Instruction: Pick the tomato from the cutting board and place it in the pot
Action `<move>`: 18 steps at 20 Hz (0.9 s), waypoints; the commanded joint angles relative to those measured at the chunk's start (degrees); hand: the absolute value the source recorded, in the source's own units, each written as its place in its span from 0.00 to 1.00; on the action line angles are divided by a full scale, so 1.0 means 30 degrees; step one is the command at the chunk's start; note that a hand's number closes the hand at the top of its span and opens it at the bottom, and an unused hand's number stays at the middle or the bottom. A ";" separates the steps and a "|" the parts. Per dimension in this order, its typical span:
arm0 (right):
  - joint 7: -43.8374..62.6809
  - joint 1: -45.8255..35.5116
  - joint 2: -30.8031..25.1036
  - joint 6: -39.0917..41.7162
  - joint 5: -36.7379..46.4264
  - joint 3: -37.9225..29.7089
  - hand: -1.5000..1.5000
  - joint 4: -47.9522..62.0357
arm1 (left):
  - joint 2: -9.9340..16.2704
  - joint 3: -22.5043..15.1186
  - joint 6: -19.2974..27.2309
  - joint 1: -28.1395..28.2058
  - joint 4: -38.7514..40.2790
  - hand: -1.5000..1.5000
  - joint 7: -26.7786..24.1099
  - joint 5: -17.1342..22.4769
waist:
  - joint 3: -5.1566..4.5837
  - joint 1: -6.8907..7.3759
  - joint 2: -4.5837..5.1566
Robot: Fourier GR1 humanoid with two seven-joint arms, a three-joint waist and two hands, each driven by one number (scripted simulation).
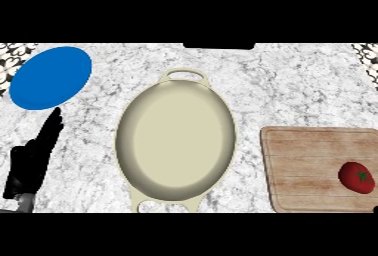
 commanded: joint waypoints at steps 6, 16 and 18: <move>0.3455 -0.5345 0.0551 0.3081 -0.1486 0.2218 0.00 0.2819 | -0.0210 0.0866 -0.0557 -0.0282 0.0566 0.50 -0.0044 -0.0431 | 0.0006 -0.0359 -0.0080; 0.2966 -0.8909 0.1014 0.5464 -0.1210 0.3112 0.00 0.7950 | -0.1100 0.1230 -0.0644 -0.0245 0.0941 0.50 0.0022 -0.1089 | 0.0010 -0.0373 -0.0068; 0.2540 -0.7814 0.1176 0.5519 -0.1305 0.2940 0.00 0.7512 | -0.0374 0.1705 -0.0930 0.0470 -0.0832 0.50 0.1172 -0.0915 | 0.0018 -0.0526 -0.0156</move>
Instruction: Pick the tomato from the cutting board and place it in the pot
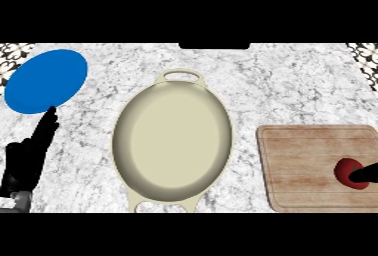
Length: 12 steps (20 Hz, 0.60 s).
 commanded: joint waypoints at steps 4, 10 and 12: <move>0.1680 -0.1434 0.2303 0.0554 0.1432 0.1453 0.00 0.2250 | -0.0484 0.0730 -0.1103 -0.0007 0.1248 0.50 -0.1256 -0.0054 | -0.0007 -0.0076 0.0012; 0.0933 -0.1262 0.2950 0.1319 0.2376 0.0735 0.00 0.3487 | -0.0642 0.1287 -0.0643 0.1405 -0.1262 0.50 -0.0030 -0.0871 | 0.0005 -0.0125 -0.0061; 0.0479 -0.2319 0.3176 0.1872 0.2864 0.0546 0.00 0.4968 | -0.1267 0.1003 -0.1049 0.0092 0.0647 0.50 -0.0376 -0.1344 | 0.0002 -0.0166 -0.0019</move>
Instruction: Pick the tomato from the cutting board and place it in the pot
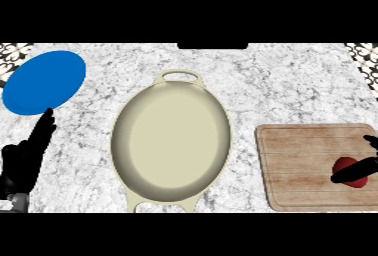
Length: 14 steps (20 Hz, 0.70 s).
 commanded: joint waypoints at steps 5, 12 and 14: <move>0.1453 -0.0021 0.0892 0.1303 0.0927 -0.1163 0.00 -0.0046 | -0.0388 0.0810 -0.0625 0.0868 -0.2216 0.50 0.1373 -0.0638 | -0.0004 -0.0043 -0.0034; -0.1230 0.0031 0.1595 0.2365 0.2460 -0.1099 1.00 0.1101 | -0.1538 0.1022 -0.0900 0.0202 -0.0645 0.50 0.0249 -0.1645 | -0.0004 -0.0087 -0.0018; -0.0672 0.0291 0.2570 0.1249 0.3227 -0.0749 1.00 0.0084 | -0.0899 0.1537 -0.1613 0.0373 -0.1820 0.50 0.1820 -0.1079 | -0.0003 -0.0080 -0.0039</move>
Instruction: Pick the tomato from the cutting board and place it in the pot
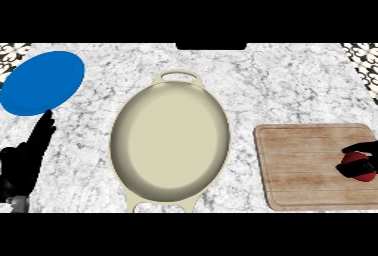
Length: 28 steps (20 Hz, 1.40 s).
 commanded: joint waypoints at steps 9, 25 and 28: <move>-0.0158 -0.0673 0.1334 0.1950 0.1664 -0.1744 1.00 0.0513 | -0.0624 0.1234 -0.1448 -0.0805 -0.0219 0.50 0.1139 -0.0791 | 0.0139 0.0021 0.0063; 0.1527 -0.9908 1.2636 0.2109 1.2657 1.7109 1.00 -0.8574 | -0.0850 0.0092 -0.1553 -0.1169 0.0566 0.50 0.0602 -0.1094 | 0.0014 0.1645 -0.0550; 0.3337 -1.2125 1.2710 0.0926 1.4815 1.7590 1.00 -0.8833 | -0.0875 0.0224 -0.1267 -0.1102 0.0886 0.50 0.0241 -0.1351 | 0.0029 0.1197 -0.0503</move>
